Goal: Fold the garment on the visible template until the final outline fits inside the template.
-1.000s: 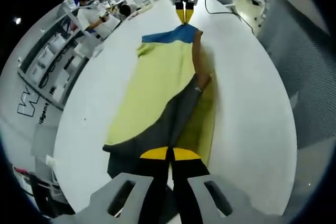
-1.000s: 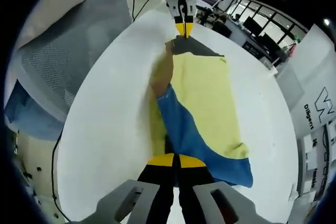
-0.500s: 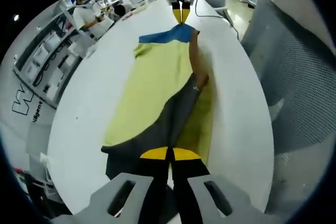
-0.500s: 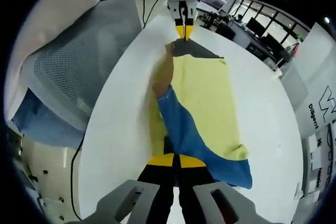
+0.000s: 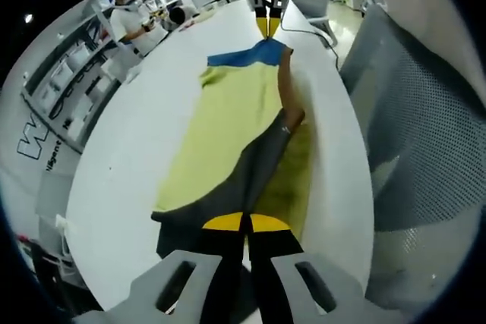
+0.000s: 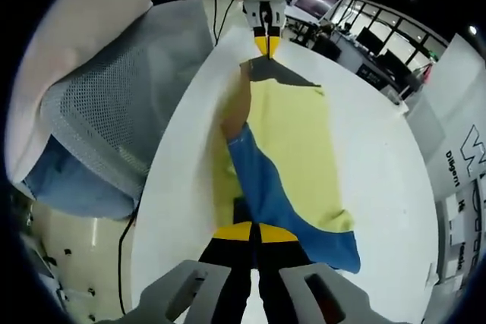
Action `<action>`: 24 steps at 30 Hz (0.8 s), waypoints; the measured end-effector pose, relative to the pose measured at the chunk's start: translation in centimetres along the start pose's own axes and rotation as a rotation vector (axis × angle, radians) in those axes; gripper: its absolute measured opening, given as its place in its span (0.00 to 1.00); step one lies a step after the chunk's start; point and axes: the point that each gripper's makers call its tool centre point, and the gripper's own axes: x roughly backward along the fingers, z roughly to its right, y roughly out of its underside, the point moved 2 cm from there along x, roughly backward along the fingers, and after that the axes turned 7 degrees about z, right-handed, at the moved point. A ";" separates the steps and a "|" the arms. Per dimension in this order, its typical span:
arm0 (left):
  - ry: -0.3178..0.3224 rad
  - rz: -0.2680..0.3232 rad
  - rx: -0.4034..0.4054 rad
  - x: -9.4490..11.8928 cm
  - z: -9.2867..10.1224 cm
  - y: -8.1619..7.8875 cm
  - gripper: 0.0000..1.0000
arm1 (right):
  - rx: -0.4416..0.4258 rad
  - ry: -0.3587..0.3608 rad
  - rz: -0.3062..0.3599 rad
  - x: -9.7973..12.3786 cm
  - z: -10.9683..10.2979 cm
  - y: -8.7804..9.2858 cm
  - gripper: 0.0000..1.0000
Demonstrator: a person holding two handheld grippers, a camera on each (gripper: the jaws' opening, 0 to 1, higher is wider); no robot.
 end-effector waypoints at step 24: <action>-0.054 0.024 -0.030 0.0 -6.8 -1.6 0.03 | -0.021 0.112 0.023 1.1 7.6 0.2 0.00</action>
